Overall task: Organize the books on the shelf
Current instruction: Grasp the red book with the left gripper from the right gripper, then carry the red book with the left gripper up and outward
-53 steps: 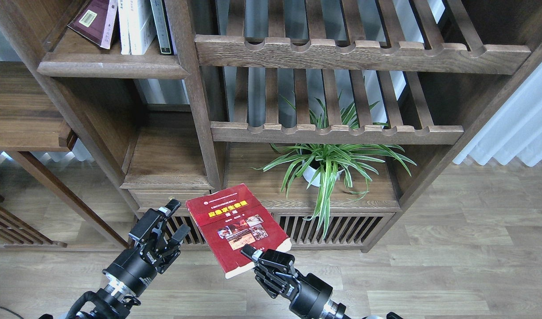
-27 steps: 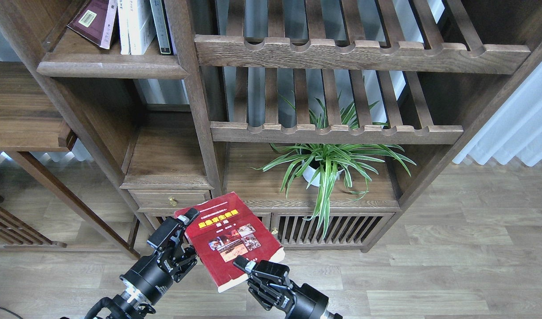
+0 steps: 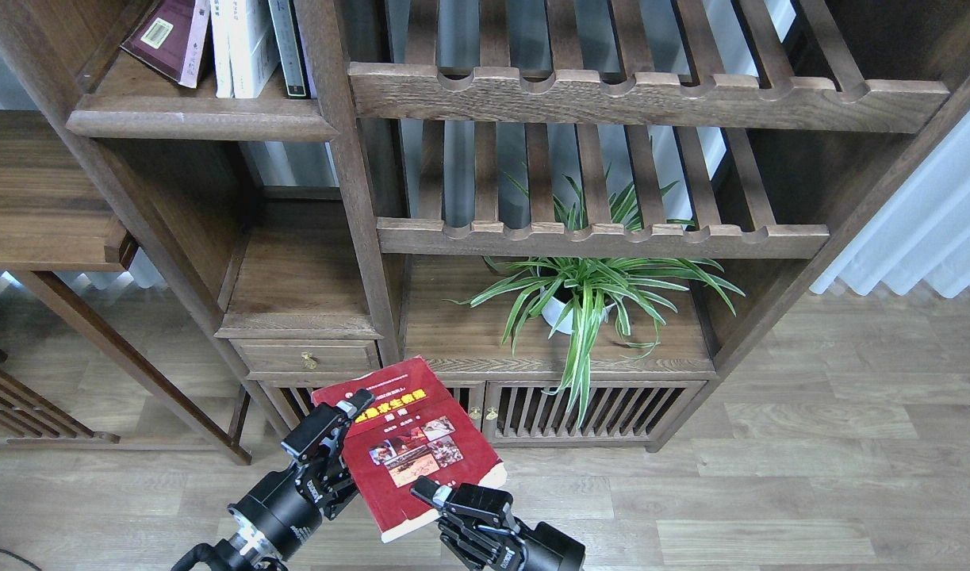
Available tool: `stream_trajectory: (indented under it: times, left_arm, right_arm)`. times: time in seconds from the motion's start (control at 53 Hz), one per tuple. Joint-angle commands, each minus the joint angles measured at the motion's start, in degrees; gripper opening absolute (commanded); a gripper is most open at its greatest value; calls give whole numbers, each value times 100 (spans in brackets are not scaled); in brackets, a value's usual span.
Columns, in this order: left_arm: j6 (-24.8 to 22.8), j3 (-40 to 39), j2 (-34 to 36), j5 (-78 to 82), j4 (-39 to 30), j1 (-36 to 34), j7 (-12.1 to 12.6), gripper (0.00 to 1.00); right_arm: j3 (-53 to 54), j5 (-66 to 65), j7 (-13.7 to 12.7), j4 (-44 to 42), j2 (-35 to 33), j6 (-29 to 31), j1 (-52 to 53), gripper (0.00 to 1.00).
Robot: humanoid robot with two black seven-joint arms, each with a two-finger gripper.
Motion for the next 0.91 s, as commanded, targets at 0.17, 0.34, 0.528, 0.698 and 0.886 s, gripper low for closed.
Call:
stream_trajectory:
  times: [0.17,0.34,0.528,0.698,0.886]
  left_arm:
    - [0,142,17,-20,5,52,27,6]
    - [0,134,175,-2,5,61,45,5]
    - [0,-129,421,260,40,131,71,5]
    - [0,-1096,816,1905,-143,746,106,5]
    - [0,-1957,1238,2169,-504,1405,256,5]
  right_arm:
    - [-9,-15,-22,22,2,0,-26,13]
    - [26,-59,22,5,2,0,52,24]
    - [157,-402,180,-338,2,0,553,93]
    - [527,-402,347,-496,2,0,642,98]
    - [553,-419,347,-804,2,0,659,98]
